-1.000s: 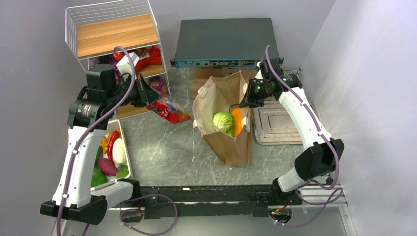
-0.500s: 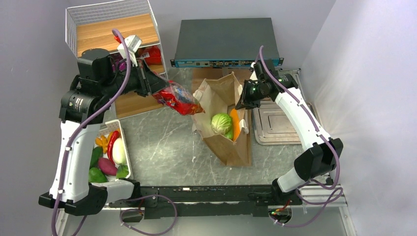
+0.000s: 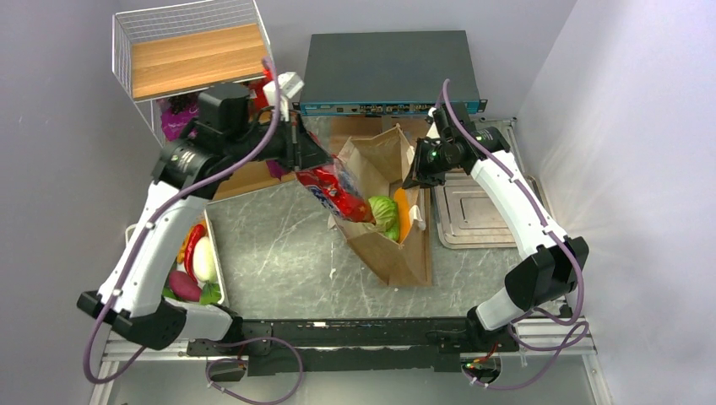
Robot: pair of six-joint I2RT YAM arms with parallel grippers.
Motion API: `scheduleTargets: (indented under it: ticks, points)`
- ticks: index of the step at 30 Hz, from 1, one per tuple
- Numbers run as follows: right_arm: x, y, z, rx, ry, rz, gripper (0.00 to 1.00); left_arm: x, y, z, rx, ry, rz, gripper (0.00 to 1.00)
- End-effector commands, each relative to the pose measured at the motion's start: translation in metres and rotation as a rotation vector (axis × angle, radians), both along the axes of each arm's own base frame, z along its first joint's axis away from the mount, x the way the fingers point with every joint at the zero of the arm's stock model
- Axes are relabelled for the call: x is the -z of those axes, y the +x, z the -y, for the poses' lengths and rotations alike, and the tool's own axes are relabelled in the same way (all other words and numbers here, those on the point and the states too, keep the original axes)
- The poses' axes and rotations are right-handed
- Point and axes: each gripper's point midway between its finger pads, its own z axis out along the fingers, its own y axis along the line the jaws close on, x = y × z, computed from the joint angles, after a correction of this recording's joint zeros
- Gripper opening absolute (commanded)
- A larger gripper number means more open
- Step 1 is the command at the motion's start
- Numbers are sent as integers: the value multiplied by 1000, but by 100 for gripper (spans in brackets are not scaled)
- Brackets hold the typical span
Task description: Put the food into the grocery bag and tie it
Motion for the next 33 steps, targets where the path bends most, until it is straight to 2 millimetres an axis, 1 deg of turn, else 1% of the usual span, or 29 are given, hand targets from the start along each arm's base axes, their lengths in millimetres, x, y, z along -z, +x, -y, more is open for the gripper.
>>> scheduleTargets:
  ticks: [1, 7, 14, 19, 29, 33]
  points:
    - [-31, 8, -9, -21, 49, 100, 0, -51, 0, 26, 93, -108, 206, 0]
    - [-30, 8, -7, -18, 42, 102, 0, -36, -8, 50, 201, -108, 178, 0]
    - [-32, 9, -8, -18, 44, 106, 0, -16, -13, 70, 280, -92, 140, 0]
    - [-33, 8, -9, -27, 48, 111, 0, -5, -11, 79, 309, -81, 114, 0]
    - [-39, 6, -11, -45, 71, 140, 0, 1, -14, 96, 368, -98, 93, 0]
    - [-43, 5, -13, -57, 87, 159, 0, 8, -12, 101, 376, -80, 77, 0]
